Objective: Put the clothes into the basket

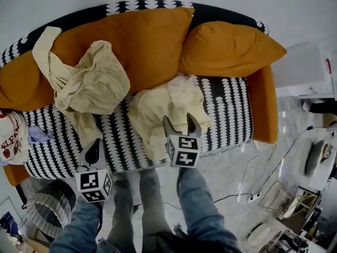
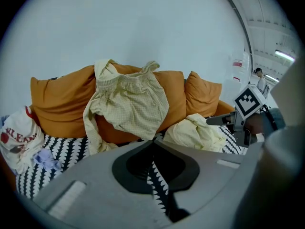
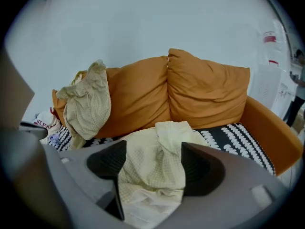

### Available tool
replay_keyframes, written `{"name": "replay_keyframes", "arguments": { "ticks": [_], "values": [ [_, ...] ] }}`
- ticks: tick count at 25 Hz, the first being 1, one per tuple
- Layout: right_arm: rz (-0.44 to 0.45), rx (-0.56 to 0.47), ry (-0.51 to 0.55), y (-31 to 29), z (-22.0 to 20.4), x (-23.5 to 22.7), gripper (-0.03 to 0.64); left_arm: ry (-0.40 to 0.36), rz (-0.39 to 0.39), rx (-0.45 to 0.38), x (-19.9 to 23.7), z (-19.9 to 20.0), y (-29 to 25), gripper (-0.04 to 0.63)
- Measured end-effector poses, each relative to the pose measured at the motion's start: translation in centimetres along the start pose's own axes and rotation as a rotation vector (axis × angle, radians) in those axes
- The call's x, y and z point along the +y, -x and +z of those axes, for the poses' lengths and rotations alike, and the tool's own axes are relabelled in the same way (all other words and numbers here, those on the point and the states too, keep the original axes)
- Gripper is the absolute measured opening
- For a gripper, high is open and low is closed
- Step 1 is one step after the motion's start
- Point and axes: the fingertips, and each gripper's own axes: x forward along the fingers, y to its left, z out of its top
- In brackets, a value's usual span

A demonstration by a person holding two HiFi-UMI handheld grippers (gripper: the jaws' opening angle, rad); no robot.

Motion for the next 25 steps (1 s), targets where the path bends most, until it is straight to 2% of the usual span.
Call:
{"name": "replay_keyframes", "arguments": {
  "ticks": [4, 8, 13, 18, 25],
  "values": [
    [-0.071, 0.071, 0.086, -2.5, -0.5, 0.2, 0.390, 0.006, 0.017, 0.014, 0.9, -0.8, 0.2, 0.009],
    [-0.134, 0.131, 0.185, -5.2, -1.5, 0.8, 0.391, 0.017, 0.037, 0.030, 1.6, -1.8, 0.2, 0.009],
    [-0.194, 0.141, 0.307, -7.7, -2.4, 0.7, 0.396, 0.033, 0.059, 0.052, 2.5, -3.0, -0.2, 0.009],
    [-0.171, 0.185, 0.339, -10.0, -3.4, -0.4, 0.410, 0.044, 0.080, 0.060, 2.9, -3.4, -1.0, 0.010],
    [-0.056, 0.271, 0.261, -12.8, -5.0, -1.2, 0.411, 0.058, 0.089, 0.077, 2.3, -4.4, -1.9, 0.009]
  ]
}}
